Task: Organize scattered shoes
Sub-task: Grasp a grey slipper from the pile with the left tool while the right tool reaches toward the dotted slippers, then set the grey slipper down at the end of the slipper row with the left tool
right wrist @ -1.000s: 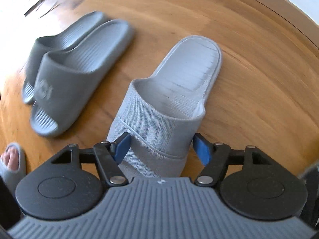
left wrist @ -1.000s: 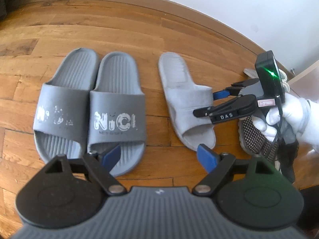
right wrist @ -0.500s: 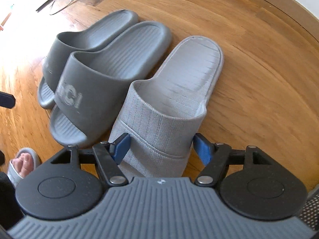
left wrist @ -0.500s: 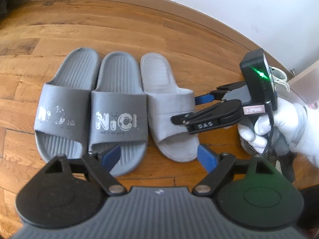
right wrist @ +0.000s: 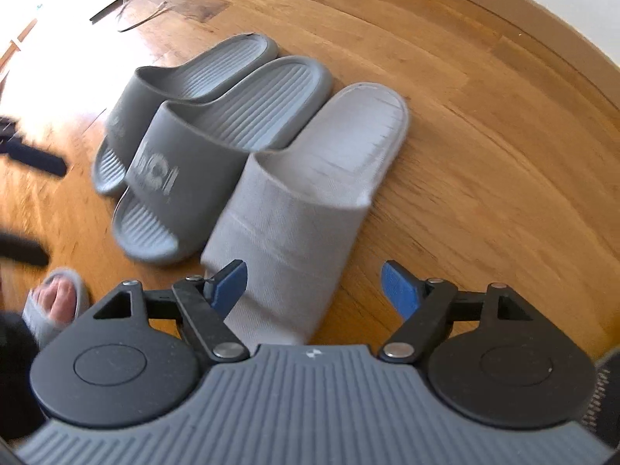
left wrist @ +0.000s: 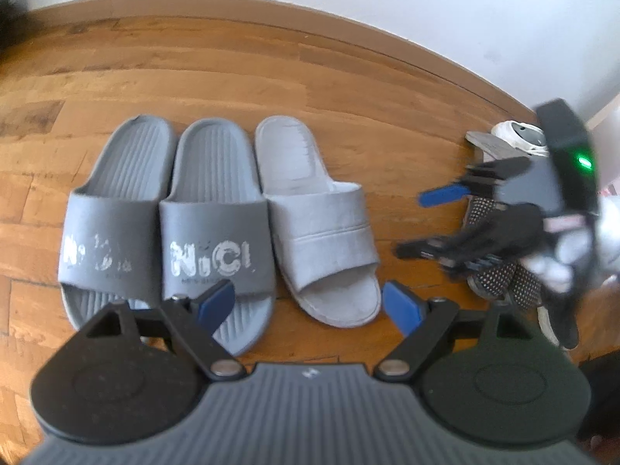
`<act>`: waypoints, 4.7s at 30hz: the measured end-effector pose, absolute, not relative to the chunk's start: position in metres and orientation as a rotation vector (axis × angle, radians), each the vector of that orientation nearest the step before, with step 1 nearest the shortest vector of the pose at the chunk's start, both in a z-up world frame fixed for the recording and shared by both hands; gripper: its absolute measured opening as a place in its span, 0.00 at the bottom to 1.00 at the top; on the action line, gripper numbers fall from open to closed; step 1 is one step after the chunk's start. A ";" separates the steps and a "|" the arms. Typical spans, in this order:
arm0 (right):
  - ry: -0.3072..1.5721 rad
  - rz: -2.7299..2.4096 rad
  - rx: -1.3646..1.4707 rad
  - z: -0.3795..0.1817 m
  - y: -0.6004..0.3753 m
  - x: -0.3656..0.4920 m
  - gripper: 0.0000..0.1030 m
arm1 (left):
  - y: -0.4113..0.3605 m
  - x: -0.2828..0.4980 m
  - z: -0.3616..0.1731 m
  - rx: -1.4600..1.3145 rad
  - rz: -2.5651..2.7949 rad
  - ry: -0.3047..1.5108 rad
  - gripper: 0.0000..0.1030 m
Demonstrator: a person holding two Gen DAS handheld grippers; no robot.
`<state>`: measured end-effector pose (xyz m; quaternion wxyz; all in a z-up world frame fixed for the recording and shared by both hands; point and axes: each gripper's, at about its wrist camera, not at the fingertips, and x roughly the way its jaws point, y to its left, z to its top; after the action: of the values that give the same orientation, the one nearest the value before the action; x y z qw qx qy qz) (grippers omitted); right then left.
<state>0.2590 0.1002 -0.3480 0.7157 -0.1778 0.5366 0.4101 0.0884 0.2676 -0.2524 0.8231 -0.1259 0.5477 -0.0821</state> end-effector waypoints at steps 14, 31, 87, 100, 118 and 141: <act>1.302 0.823 -0.459 -0.289 -0.134 0.196 0.87 | 0.071 0.141 -0.243 0.374 -0.653 0.899 0.81; 1.300 0.569 -0.241 -0.335 -0.255 0.172 0.90 | -0.130 0.217 -0.251 0.461 -0.593 0.538 0.00; 1.432 0.566 0.671 -0.424 -0.046 0.316 0.98 | 0.212 0.067 -0.236 -0.149 -0.392 0.999 0.75; 1.104 0.304 -0.356 -0.356 0.026 0.276 0.80 | 0.275 0.072 -0.237 -0.517 -0.168 0.929 0.75; 1.249 0.668 -0.149 -0.365 0.031 0.268 0.99 | 0.296 0.069 -0.247 -0.570 -0.120 0.911 0.75; 1.223 0.520 0.066 -0.396 0.074 0.293 0.86 | 0.288 0.066 -0.259 -0.549 -0.109 0.965 0.75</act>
<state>0.2926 0.0744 -0.3957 0.7868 0.0304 0.5673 0.2413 0.0661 0.2884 -0.2592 0.8484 -0.2604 0.4579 -0.0517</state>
